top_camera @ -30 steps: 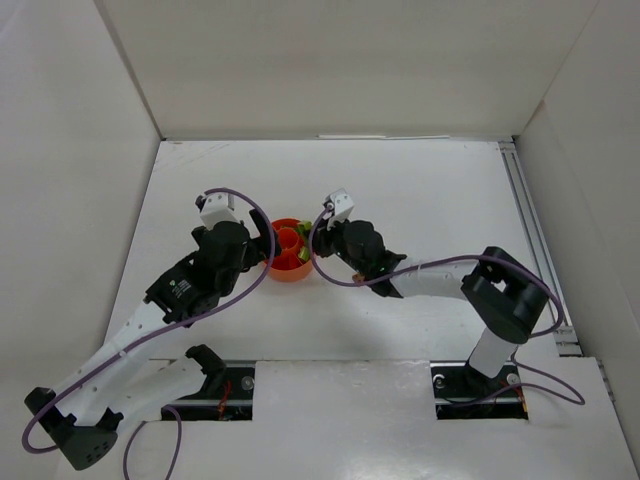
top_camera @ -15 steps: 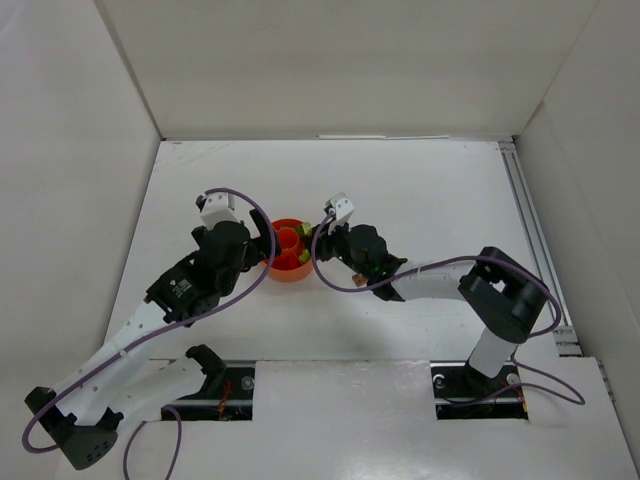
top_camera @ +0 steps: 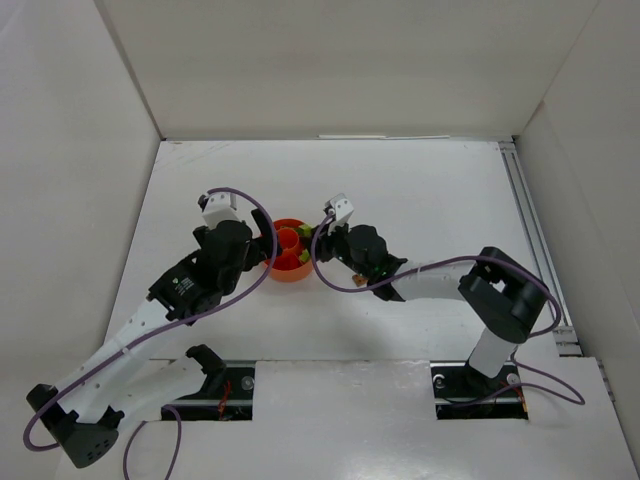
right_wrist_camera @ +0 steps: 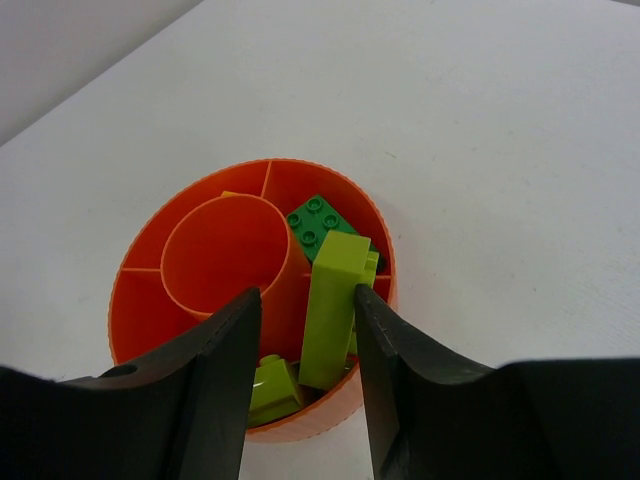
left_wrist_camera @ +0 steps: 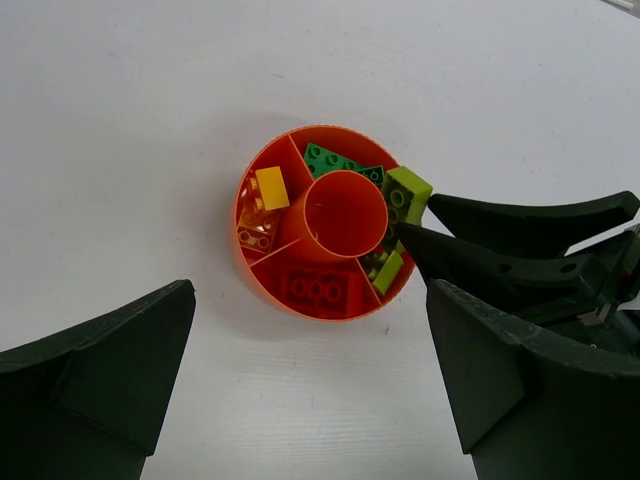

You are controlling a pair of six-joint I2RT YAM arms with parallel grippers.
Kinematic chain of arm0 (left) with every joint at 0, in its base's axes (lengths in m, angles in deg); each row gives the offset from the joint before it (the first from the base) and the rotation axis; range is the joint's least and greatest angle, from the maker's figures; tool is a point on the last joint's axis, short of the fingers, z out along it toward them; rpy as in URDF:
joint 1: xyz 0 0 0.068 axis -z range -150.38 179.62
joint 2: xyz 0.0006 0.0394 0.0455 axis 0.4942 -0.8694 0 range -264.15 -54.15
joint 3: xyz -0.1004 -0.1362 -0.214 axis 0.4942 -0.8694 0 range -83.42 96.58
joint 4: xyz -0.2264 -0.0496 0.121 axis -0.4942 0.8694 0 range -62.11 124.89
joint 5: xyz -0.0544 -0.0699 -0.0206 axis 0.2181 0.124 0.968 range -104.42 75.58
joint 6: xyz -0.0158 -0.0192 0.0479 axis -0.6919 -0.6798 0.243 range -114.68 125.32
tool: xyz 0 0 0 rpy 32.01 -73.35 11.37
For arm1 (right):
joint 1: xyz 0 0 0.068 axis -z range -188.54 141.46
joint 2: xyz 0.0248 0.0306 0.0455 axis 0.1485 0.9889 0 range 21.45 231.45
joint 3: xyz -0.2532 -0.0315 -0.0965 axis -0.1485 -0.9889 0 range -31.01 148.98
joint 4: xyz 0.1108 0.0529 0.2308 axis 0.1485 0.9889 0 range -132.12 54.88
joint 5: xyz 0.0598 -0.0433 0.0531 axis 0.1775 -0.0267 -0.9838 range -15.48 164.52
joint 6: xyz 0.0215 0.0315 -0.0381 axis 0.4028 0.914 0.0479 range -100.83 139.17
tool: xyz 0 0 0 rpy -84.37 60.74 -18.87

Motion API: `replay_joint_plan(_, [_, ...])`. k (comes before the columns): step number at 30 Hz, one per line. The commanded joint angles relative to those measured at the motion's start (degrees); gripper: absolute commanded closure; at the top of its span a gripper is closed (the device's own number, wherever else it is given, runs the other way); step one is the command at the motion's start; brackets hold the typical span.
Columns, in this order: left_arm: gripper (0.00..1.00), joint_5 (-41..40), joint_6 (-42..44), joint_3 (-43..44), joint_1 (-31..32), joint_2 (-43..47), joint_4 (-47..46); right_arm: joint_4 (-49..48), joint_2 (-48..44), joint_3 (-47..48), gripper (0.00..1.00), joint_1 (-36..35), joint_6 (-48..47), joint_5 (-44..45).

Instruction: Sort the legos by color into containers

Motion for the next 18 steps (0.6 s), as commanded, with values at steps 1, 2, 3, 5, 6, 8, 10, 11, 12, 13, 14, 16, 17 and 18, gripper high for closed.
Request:
replay_joint_plan(1, [0.0, -0.58, 0.7, -0.21, -0.06, 0.24, -1.34, -1.61, -3.85, -0.68, 0.52, -0.31, 0.2, 0.13])
replay_joint_plan(2, [0.0, -0.58, 1.22, 0.31, -0.06, 0.24, -1.34, -0.82, -4.38, -0.68, 0.51, -0.31, 0.2, 0.13])
replay_joint_plan(3, [0.0, -0.58, 1.22, 0.31, -0.06, 0.24, -1.34, 0.23, -5.52, -0.68, 0.51, -0.31, 0.2, 1.09])
replay_joint_plan(5, [0.0, -0.58, 1.22, 0.31, -0.06, 0.24, -1.87, 1.38, -6.84, -0.68, 0.47, -0.31, 0.2, 3.03])
replay_joint_plan(6, [0.0, -0.58, 1.22, 0.31, -0.06, 0.24, -1.87, 1.38, -7.55, -1.29, 0.44, -0.31, 0.2, 3.64])
replay_joint_plan(8, [0.0, -0.58, 1.22, 0.31, -0.06, -0.28, -1.87, 2.78, -10.0, -1.3, 0.41, -0.31, 0.2, 4.26])
replay_joint_plan(10, [0.0, -0.05, 1.75, 0.83, -0.06, -0.28, -2.48, 4.53, -12.63, -1.82, 0.38, -0.31, 0.2, 4.79])
replay_joint_plan(11, [0.0, 0.47, 2.45, 0.84, -0.06, -0.89, -2.49, 5.5, -13.52, -1.82, 0.38, -0.31, 0.2, 4.79])
replay_joint_plan(12, [0.0, 1.78, 2.98, 0.84, -0.06, -0.9, -3.1, 6.56, -14.4, -1.82, 0.38, 0.22, 0.2, 5.4])
replay_joint_plan(13, [0.0, 3.1, 4.81, 0.84, -0.06, -1.42, -4.32, 10.22, -16.32, -1.21, 0.38, 0.74, 0.2, 6.36])
replay_joint_plan(14, [0.0, 4.33, 4.83, 0.84, -0.06, -1.43, -5.03, 12.17, -17.3, -1.21, 0.36, 0.75, 0.2, 7.42])
replay_joint_plan(16, [0.0, 9.42, 7.8, 0.84, -0.06, -3.62, -6.61, 16.65, -19.41, -1.21, 0.32, 3.8, 1.42, 9.44])
replay_joint_plan(17, [0.0, 11.62, 9.12, 0.84, -0.06, -4.41, -8.53, 21.63, -21.68, -1.21, 0.26, 5.39, 3.86, 9.45])
replay_joint_plan(18, [0.0, 16.6, 10.53, 0.84, -0.06, -6.33, -9.6, 23.51, -23.01, -1.99, 0.2, 7.23, 4.5, 8.67])
